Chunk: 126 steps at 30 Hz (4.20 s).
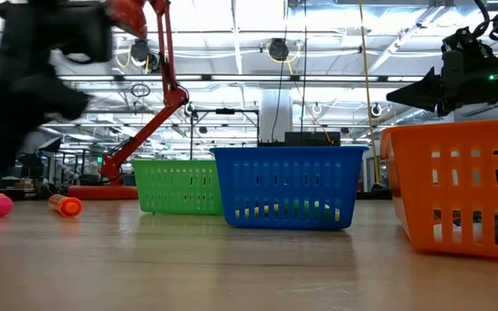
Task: Pick & Place Markers
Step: Put the purple highlighter into the green basket
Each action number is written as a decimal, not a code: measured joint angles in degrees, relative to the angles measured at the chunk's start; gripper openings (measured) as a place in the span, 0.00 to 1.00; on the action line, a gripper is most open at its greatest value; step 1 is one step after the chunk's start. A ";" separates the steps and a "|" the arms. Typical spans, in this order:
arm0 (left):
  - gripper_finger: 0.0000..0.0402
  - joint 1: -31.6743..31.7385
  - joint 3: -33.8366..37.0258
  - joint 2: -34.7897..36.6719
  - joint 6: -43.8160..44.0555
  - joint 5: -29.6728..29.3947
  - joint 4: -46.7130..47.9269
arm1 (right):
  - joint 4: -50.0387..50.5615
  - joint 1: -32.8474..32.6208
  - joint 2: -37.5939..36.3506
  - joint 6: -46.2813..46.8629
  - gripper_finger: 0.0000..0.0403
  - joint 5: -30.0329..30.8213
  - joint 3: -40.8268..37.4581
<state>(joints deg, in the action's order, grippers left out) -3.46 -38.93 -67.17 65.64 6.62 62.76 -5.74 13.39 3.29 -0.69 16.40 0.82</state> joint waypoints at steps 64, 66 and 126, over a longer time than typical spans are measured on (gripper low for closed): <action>0.22 -30.88 2.03 -10.39 56.29 -11.60 -6.69 | 0.02 0.02 0.13 0.00 0.00 0.00 0.02; 0.22 -30.20 2.00 -10.39 54.29 -12.70 -9.29 | 0.02 0.00 0.13 0.00 0.00 0.00 0.02; 0.22 -18.80 1.66 -17.77 24.06 -9.29 -24.79 | 0.02 0.00 0.13 0.00 0.00 0.00 0.02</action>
<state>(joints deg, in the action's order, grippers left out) -22.25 -37.27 -84.93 89.69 -2.67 37.97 -5.72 13.39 3.42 -0.69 16.40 0.84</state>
